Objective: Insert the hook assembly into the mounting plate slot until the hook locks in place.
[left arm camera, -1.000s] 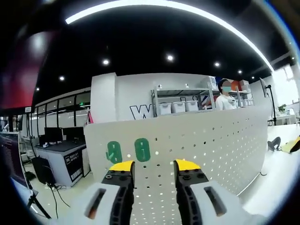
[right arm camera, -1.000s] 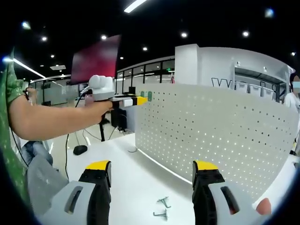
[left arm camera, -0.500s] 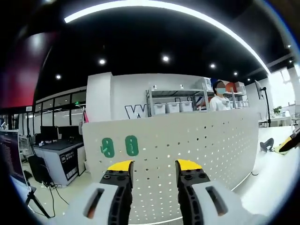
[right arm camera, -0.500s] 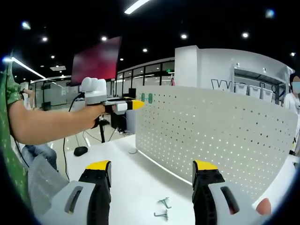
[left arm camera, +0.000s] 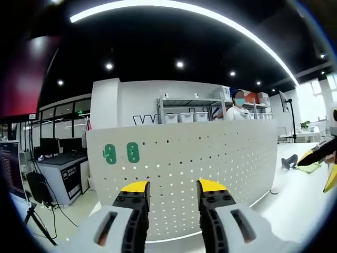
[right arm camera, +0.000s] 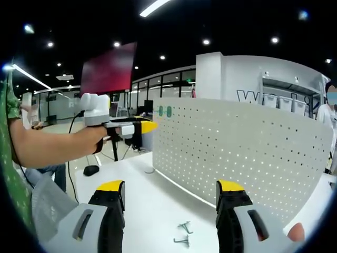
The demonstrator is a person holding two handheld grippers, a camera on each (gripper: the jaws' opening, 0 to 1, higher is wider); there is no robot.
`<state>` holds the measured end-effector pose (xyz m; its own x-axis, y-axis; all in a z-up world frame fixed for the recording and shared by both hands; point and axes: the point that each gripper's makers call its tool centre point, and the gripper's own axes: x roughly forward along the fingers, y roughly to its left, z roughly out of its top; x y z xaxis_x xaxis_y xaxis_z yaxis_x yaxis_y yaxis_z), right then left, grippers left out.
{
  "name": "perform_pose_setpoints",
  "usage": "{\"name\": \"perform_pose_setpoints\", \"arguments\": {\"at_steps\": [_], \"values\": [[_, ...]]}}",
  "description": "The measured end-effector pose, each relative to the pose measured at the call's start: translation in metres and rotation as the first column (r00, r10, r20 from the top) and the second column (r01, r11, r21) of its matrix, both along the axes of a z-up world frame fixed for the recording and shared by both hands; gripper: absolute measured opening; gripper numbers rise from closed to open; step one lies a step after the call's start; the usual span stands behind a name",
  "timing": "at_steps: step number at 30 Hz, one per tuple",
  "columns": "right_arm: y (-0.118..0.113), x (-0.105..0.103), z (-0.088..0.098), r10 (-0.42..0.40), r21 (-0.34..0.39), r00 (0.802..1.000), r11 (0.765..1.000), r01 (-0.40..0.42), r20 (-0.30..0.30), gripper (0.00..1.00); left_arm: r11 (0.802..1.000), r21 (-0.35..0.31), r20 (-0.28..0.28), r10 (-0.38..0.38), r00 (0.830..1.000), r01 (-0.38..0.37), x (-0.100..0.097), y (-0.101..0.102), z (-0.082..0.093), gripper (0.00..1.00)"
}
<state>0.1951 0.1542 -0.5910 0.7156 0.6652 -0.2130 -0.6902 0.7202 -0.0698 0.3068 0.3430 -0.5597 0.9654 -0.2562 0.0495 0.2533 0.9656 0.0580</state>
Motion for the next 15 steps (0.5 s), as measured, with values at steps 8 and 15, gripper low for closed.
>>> {"name": "perform_pose_setpoints", "arguments": {"at_steps": [8, 15], "values": [[-0.005, -0.002, 0.0, -0.012, 0.005, 1.0, 1.0, 0.012, 0.001, 0.72, 0.999, 0.005, -0.024, -0.037, 0.999, 0.037, -0.02, -0.014, -0.012, 0.36], [-0.012, -0.004, 0.001, -0.027, 0.008, 1.0, 1.0, 0.027, 0.004, 0.72, 0.998, 0.003, -0.048, -0.065, 0.997, 0.066, -0.038, -0.025, -0.024, 0.36]]}}
